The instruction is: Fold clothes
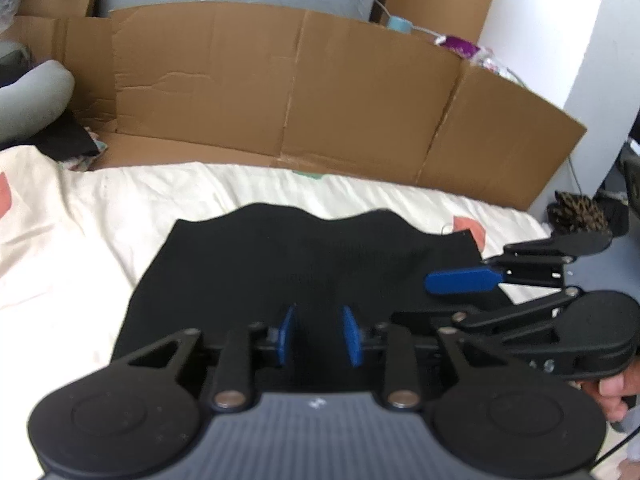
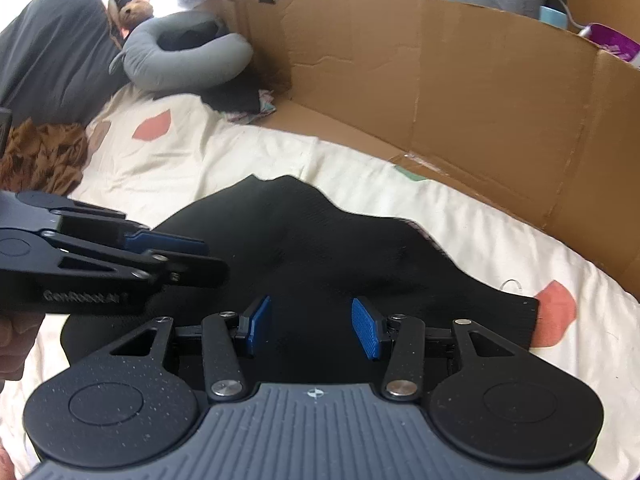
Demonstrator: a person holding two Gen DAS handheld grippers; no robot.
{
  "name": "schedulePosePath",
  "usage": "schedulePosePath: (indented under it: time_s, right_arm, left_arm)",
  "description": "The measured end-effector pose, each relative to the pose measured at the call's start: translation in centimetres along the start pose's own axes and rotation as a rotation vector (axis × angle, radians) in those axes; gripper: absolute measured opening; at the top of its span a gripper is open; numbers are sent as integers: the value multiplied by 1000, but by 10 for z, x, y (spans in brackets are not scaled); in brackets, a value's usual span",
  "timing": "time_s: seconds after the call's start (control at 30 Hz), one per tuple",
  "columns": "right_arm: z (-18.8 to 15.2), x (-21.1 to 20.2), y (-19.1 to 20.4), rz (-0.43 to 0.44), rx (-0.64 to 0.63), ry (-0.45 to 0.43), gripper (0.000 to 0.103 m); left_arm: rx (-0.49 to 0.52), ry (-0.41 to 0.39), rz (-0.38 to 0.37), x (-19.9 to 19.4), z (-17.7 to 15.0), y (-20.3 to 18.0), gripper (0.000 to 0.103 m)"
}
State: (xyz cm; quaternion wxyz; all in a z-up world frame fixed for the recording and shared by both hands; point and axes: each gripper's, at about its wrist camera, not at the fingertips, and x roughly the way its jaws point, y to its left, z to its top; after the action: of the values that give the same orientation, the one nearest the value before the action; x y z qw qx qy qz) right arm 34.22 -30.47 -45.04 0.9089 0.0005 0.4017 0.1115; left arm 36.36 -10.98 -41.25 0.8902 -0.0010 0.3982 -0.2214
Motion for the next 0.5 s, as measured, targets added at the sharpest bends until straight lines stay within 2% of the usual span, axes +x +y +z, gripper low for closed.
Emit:
schedulePosePath:
  time_s: [0.1, 0.17, 0.2, 0.37, 0.5]
  right_arm:
    - [-7, 11, -1, -7, -3, 36, 51]
    - [-12, 16, -5, -12, 2, 57, 51]
    - [-14, 15, -7, -15, -1, 56, 51]
    - [-20, 4, -20, -33, -40, 63, 49]
    - [-20, -13, -28, -75, -10, 56, 47]
  left_arm:
    - [-9, 29, 24, 15, -8, 5, 33]
    - [8, 32, 62, 19, -12, 9, 24]
    - [7, 31, 78, 19, -14, 12, 24]
    - [-21, 47, 155, 3, -17, 35, 23]
    - [-64, 30, 166, -22, -20, 50, 22]
